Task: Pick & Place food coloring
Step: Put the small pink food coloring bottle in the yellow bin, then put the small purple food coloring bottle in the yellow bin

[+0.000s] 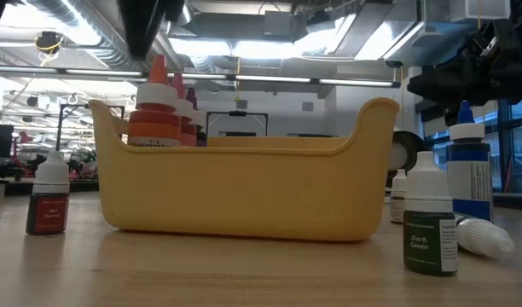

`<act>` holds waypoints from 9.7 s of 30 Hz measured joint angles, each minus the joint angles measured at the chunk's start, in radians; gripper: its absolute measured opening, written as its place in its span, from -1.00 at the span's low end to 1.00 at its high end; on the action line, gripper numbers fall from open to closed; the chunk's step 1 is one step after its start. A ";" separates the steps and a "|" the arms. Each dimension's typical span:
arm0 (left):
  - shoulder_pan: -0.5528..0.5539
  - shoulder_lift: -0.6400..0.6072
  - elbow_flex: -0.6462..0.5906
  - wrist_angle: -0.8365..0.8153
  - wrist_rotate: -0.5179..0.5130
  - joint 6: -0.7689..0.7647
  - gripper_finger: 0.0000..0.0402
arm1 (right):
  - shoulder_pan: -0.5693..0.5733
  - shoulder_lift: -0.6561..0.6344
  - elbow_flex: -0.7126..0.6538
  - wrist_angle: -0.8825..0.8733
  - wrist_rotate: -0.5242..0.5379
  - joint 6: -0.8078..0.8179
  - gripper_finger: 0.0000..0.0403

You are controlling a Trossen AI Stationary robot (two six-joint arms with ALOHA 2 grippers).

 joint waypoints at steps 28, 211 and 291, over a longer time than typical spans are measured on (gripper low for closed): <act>0.422 -0.556 -0.526 0.538 -0.108 0.691 -0.22 | 0.000 0.000 0.000 0.001 0.011 0.024 -0.68; 0.981 -0.506 -0.378 0.559 -0.034 0.986 -0.19 | -0.001 0.000 0.000 0.003 0.020 0.004 -0.68; 1.112 0.086 -0.379 0.709 -0.160 0.883 -0.69 | 0.000 0.000 0.000 0.016 0.114 -0.048 -0.68</act>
